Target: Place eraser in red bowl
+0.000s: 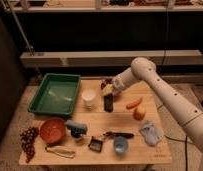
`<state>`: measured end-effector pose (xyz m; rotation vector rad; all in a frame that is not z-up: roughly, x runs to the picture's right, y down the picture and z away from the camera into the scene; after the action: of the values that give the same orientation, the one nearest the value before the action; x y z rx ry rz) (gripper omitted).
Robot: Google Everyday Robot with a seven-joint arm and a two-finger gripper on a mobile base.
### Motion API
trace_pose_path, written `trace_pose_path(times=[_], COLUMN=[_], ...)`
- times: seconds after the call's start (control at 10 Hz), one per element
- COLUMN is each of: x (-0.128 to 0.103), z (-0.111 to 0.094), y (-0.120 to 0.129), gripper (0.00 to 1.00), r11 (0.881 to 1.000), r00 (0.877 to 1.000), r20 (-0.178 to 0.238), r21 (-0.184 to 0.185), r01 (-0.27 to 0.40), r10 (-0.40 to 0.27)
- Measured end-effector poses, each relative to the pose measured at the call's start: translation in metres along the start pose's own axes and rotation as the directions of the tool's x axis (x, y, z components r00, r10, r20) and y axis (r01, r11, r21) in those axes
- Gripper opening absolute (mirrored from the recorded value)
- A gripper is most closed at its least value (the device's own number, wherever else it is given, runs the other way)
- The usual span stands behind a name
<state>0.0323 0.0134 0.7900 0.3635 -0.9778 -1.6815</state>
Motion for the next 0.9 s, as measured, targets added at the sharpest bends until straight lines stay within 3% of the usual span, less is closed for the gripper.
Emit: trace_pose_path(times=[0.2,0.5,0.6,0.8,0.9], x=[0.010,0.029,0.035,0.039,0.039], z=[0.011,0.045,0.061,0.080,0.096], y=[-0.026,-0.088,-0.117,-0.159,-0.199], gripper=[0.00,0.00,0.00,0.00,0.00], r11=[0.993,0.956,0.932,0.885,0.832], r00=[0.997,0.980,0.969,0.947,0.921], r20=[-0.001,-0.014,-0.023,-0.043,-0.064], r21=[0.084,0.215,0.269,0.343,0.409], r01=[0.081,0.197,0.243,0.314,0.375], r10=[-0.081,-0.199,-0.246,-0.319,-0.383])
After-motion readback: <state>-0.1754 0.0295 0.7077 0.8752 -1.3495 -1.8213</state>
